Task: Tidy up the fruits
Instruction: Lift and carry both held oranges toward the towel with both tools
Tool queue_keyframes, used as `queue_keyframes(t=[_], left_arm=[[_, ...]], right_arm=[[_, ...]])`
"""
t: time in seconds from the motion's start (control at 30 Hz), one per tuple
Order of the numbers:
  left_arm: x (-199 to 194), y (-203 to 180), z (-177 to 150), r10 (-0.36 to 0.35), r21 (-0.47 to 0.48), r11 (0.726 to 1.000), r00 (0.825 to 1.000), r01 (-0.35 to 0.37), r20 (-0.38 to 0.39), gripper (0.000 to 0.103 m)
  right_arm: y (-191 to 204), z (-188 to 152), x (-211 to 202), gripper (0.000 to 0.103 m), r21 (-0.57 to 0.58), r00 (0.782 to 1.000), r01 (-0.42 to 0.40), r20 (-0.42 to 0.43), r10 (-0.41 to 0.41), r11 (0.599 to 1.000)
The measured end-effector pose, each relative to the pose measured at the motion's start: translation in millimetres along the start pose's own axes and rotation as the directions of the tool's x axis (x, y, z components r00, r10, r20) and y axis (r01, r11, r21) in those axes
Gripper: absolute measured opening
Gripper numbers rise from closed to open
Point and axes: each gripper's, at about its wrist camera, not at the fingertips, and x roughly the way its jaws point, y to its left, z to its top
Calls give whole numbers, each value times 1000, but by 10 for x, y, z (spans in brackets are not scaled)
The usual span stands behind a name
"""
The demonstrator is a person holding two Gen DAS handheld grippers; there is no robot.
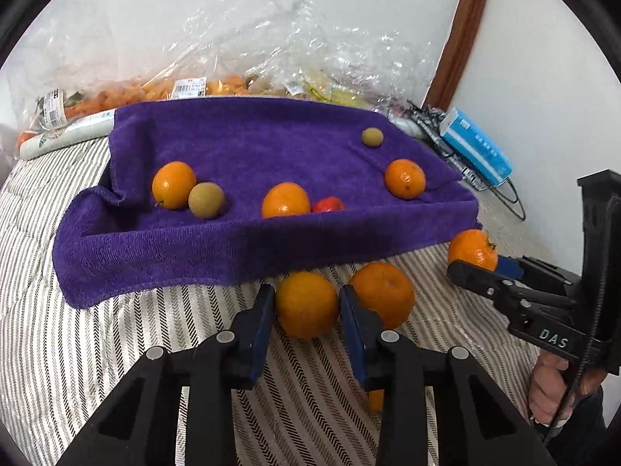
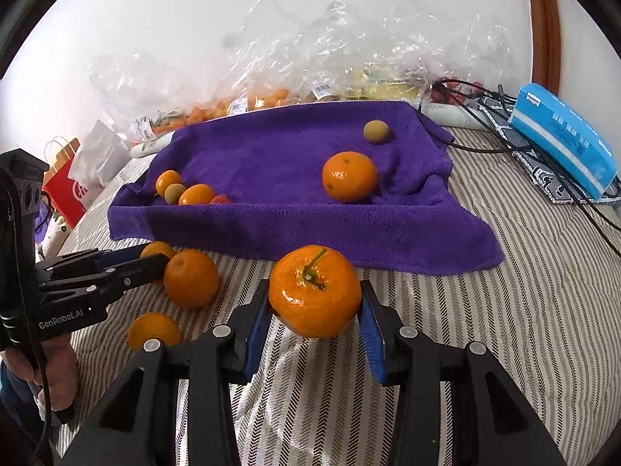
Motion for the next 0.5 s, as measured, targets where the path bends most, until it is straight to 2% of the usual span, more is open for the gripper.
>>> queue_keyframes(t=[0.5], left_arm=[[25, 1, 1, 3, -19, 1000, 1000, -3, -12, 32]], right_arm=[[-8, 7, 26, 43, 1, 1000, 4, -14, -4, 1000]])
